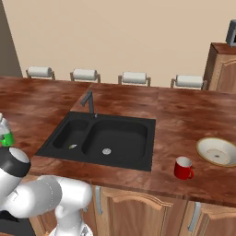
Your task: Clear the mugs and bowl far away from the sink.
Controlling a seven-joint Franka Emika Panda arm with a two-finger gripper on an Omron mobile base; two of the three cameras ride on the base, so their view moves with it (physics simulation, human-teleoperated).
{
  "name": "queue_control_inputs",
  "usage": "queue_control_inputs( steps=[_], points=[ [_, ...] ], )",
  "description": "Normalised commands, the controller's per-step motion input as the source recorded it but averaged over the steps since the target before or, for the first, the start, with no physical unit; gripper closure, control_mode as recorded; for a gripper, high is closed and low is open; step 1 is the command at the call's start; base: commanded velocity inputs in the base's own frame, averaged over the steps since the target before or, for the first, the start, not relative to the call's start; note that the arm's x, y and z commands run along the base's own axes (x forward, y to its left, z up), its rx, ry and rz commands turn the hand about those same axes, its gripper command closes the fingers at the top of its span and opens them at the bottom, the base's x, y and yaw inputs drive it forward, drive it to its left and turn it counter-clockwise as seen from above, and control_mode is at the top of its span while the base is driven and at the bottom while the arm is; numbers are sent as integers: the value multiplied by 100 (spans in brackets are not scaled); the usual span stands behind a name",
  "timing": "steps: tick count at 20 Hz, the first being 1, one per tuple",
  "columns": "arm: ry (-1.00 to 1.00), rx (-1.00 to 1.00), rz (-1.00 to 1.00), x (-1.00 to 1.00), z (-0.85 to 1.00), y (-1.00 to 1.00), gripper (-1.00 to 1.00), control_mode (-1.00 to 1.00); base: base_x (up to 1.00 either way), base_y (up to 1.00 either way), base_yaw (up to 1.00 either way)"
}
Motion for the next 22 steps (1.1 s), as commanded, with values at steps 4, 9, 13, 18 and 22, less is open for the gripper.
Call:
queue_control_inputs(
  steps=[4,9,13,18,22],
  points=[
    [-16,0,0,7,-23,0,-100,-100,0,0,0],
    [-4,2,0,18,-16,0,-100,-100,0,0,0],
    [0,0,0,23,-4,2,-100,-100,0,0,0],
    [0,0,0,24,-4,11,-100,-100,0,0,0],
    [0,0,0,16,-6,14,-100,-100,0,0,0]
  ],
)
